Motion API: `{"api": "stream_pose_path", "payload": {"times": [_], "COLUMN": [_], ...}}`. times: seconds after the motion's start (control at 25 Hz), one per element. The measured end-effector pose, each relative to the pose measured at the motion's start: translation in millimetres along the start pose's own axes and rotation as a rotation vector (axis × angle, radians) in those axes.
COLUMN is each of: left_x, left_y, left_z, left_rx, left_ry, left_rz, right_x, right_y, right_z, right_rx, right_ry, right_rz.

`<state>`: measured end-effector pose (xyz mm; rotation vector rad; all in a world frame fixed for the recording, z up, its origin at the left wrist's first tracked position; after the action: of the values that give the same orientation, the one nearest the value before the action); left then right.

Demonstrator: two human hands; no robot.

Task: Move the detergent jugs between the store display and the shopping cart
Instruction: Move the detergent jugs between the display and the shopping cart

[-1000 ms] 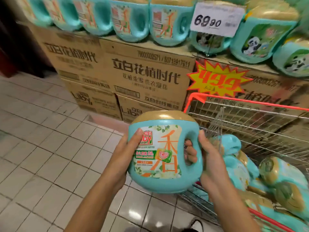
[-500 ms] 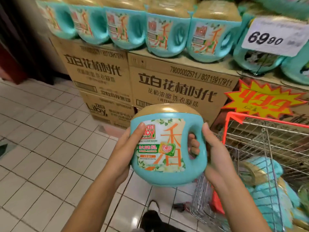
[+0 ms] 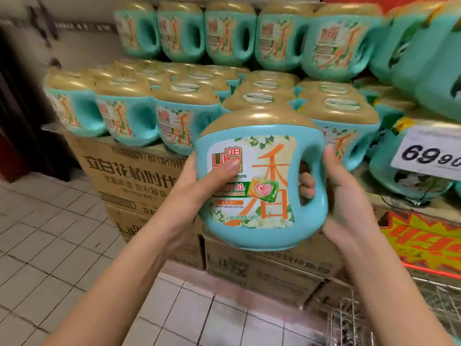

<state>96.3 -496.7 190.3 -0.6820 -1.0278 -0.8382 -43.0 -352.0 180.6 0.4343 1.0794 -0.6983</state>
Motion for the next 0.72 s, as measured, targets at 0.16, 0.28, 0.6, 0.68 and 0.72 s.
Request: {"api": "stream_pose_path", "payload": {"times": [0.16, 0.28, 0.6, 0.68, 0.72], "left_x": [42.6, 75.9, 152.7, 161.9, 162.8], "left_y": [-71.2, -127.9, -262.2, -296.6, -314.5], "left_z": [-5.0, -9.2, 6.2, 12.5, 14.3], "left_rx": [-0.135, -0.219, -0.339, -0.371, -0.362], "left_ry": [-0.064, -0.079, -0.120, -0.150, -0.183], "left_rz": [0.095, 0.151, 0.334, 0.339, 0.339], "right_x": [-45.7, -76.0, -160.7, -185.1, -194.2], "right_y": [-57.0, -96.0, -191.9, -219.3, -234.6], "right_z": [20.6, 35.1, 66.6, 62.1, 56.4], "right_rx": [0.029, 0.083, 0.006, 0.031, 0.061], "right_ry": [0.059, 0.150, 0.740, 0.806, 0.862], "right_rz": [-0.104, -0.223, -0.461, -0.484, -0.480]}}
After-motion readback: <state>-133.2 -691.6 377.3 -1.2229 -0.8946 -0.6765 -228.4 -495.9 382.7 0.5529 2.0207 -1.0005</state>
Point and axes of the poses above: each hand's wrist, its own y-axis away from the middle knuckle, its own z-axis out of the palm, x = y × z, the point moved 7 cm from there along -y, towards the middle knuckle, and after that the axes turned 12 degrees about y, right-handed, at the moved point
